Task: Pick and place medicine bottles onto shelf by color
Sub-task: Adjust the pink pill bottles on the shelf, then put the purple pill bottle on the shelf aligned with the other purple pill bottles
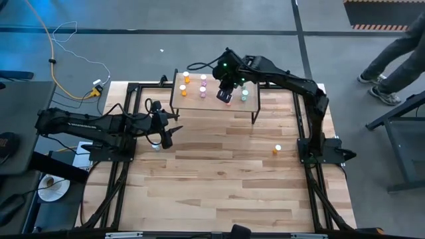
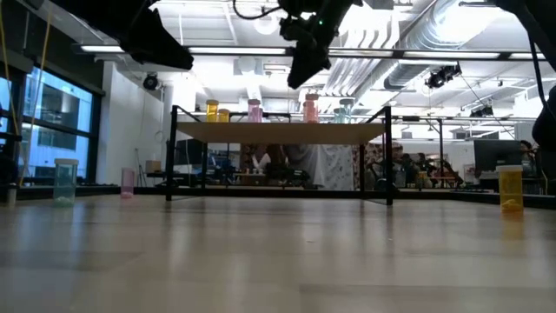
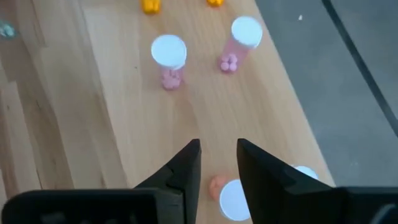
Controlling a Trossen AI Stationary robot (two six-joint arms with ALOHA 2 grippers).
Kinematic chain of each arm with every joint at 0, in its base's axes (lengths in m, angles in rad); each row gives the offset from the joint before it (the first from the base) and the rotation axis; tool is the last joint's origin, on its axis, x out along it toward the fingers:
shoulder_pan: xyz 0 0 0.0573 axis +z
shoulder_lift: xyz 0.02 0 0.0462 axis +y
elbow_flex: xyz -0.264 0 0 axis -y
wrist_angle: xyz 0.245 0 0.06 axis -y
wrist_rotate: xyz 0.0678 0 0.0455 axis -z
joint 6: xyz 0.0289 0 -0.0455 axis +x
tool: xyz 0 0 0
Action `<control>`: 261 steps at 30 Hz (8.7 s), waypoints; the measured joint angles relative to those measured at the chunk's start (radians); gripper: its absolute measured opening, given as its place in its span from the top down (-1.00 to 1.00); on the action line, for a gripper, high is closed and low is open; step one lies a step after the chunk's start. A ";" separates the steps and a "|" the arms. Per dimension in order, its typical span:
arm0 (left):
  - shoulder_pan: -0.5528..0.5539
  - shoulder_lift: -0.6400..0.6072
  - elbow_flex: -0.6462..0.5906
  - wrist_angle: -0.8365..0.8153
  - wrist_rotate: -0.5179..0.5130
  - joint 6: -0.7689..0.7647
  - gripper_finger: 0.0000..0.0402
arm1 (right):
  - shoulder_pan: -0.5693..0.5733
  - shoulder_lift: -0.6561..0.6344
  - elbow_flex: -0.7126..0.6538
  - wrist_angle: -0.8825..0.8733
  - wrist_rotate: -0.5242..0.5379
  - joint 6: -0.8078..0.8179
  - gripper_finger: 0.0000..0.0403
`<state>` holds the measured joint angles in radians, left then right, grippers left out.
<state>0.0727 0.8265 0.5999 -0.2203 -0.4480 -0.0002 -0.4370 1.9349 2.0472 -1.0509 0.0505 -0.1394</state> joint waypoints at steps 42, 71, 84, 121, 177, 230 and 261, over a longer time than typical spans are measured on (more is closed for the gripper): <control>0.000 0.000 0.000 0.000 0.000 -0.007 -0.06 | -0.014 0.057 -0.001 -0.070 0.073 0.045 0.56; 0.000 0.000 0.000 0.000 0.000 -0.004 -0.06 | -0.014 0.055 -0.001 -0.077 0.096 0.029 0.56; 0.007 -0.016 0.000 0.000 -0.087 0.049 -0.06 | -0.011 -0.036 -0.001 -0.049 0.076 0.027 0.56; 0.054 -0.023 0.000 -0.015 -0.025 0.038 -0.06 | 0.043 0.026 -0.001 -0.150 -0.041 0.080 0.56; 0.614 -0.017 0.179 -0.656 0.265 0.208 -0.06 | 0.003 -0.180 0.295 -0.252 0.044 -0.044 0.56; 0.988 0.378 0.178 -0.540 0.460 0.311 -0.06 | 0.006 -0.186 0.294 -0.383 0.002 -0.051 0.56; 0.887 0.431 0.214 -0.573 0.253 0.093 -0.06 | 0.006 -0.186 0.294 -0.382 0.002 -0.026 0.56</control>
<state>0.9600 1.2574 0.8135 -0.7936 -0.1954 0.0933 -0.4313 1.7493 2.3409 -1.4324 0.0521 -0.1654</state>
